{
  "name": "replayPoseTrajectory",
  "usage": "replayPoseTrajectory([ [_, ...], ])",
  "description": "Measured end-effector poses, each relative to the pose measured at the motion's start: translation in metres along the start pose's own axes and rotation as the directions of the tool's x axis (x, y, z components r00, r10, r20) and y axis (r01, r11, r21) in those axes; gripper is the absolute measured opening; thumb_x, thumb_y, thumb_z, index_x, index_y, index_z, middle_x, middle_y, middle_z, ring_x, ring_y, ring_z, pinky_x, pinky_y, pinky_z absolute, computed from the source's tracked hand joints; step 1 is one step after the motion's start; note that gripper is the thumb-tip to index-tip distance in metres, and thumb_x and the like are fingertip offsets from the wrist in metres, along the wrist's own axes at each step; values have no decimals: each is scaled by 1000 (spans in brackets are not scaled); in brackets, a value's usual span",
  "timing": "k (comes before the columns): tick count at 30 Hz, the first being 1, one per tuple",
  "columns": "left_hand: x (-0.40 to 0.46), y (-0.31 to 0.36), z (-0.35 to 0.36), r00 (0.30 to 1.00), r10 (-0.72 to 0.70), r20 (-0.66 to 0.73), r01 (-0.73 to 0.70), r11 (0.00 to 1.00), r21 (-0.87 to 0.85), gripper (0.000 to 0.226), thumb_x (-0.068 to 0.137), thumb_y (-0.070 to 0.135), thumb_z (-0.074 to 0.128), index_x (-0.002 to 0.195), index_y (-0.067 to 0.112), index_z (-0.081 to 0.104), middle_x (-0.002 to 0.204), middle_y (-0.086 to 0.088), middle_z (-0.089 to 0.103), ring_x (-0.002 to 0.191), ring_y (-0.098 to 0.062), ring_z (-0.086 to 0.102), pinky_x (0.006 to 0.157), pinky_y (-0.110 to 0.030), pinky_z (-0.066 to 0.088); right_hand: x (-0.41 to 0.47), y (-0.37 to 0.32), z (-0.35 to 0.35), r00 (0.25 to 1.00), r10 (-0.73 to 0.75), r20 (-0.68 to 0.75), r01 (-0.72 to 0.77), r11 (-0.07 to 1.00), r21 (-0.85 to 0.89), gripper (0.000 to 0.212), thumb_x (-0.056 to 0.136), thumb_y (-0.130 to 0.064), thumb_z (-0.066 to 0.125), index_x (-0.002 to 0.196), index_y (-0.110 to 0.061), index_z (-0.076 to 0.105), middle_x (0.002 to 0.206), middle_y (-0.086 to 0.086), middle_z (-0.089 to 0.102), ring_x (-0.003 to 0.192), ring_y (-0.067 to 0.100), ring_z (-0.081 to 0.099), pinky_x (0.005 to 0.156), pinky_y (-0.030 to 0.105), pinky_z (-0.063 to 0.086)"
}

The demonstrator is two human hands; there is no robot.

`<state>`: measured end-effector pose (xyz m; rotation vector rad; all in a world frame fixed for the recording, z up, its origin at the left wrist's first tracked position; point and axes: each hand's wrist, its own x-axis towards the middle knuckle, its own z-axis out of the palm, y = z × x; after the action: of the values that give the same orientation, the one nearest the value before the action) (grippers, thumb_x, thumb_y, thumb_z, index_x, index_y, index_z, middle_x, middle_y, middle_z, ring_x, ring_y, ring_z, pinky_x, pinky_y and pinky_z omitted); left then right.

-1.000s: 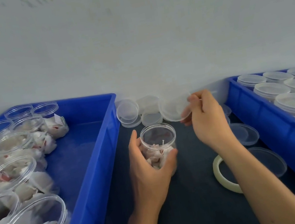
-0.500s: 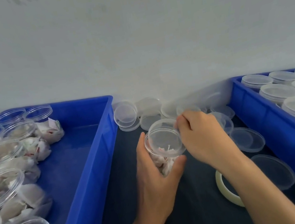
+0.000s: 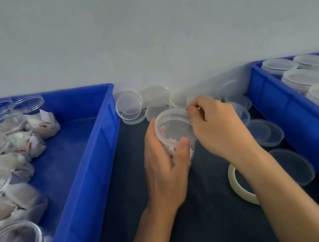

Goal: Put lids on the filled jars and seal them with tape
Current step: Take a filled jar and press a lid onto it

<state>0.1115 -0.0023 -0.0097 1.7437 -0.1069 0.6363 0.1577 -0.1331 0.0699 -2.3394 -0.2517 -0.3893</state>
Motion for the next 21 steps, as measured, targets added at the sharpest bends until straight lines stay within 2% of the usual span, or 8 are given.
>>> replayPoseTrajectory([
  [3,4,2,2,1000,-1,17,1,1000,22,76,95,63,59,158,29,35,150,14,53,141,-12,53,111,-37,50,0,2,-4,997,-66,-26,67,997,27,26,106,-16,48,117,-28,68,103,-5,68,92,17,64,81,38,51],
  [6,6,3,2,1000,20,24,-21,1000,18,75,90,65,66,151,34,36,142,17,55,133,-11,58,100,-28,55,1,2,-9,993,-115,8,115,993,36,29,107,-14,51,120,-29,73,112,-9,67,102,11,61,88,30,49],
  [8,6,2,3,1000,22,14,-22,1000,-12,76,87,66,73,147,38,38,139,17,57,128,-13,62,95,-32,59,3,2,-13,991,-102,88,99,994,43,25,107,-29,53,122,-30,73,115,-13,67,104,5,61,94,29,50],
  [9,6,1,3,1000,13,10,-12,999,-40,77,85,67,77,146,40,39,137,16,59,125,-15,64,91,-36,61,2,1,-15,985,-91,144,85,995,47,30,104,-41,52,125,-31,72,116,-14,66,107,4,61,98,29,50],
  [12,5,-4,1,1000,8,-7,-9,995,-102,83,81,57,87,147,37,42,136,11,64,122,-19,69,84,-38,64,-1,-2,-21,954,-90,287,87,996,22,73,85,-78,49,142,-34,63,123,-19,59,115,2,58,103,29,48],
  [14,6,-11,-1,1000,22,-17,-23,997,-78,87,79,39,94,149,34,42,138,12,64,125,-17,68,86,-32,63,-5,-5,-21,938,-112,329,137,989,-54,94,73,-90,49,150,-36,55,127,-20,54,119,2,55,101,26,45],
  [17,7,-19,-1,999,39,-19,-40,999,-36,93,75,22,97,150,34,43,141,8,63,128,-20,66,90,-37,63,-7,-9,-15,940,-129,315,162,984,-80,96,72,-82,60,154,-33,51,128,-18,51,119,2,51,97,22,40],
  [21,10,-18,-1,998,40,-40,-41,999,-14,90,72,39,91,149,42,43,140,7,65,123,-18,69,87,-43,64,-6,-8,-15,944,-113,310,138,989,-59,93,74,-78,61,155,-33,49,131,-21,50,120,0,51,99,22,41],
])
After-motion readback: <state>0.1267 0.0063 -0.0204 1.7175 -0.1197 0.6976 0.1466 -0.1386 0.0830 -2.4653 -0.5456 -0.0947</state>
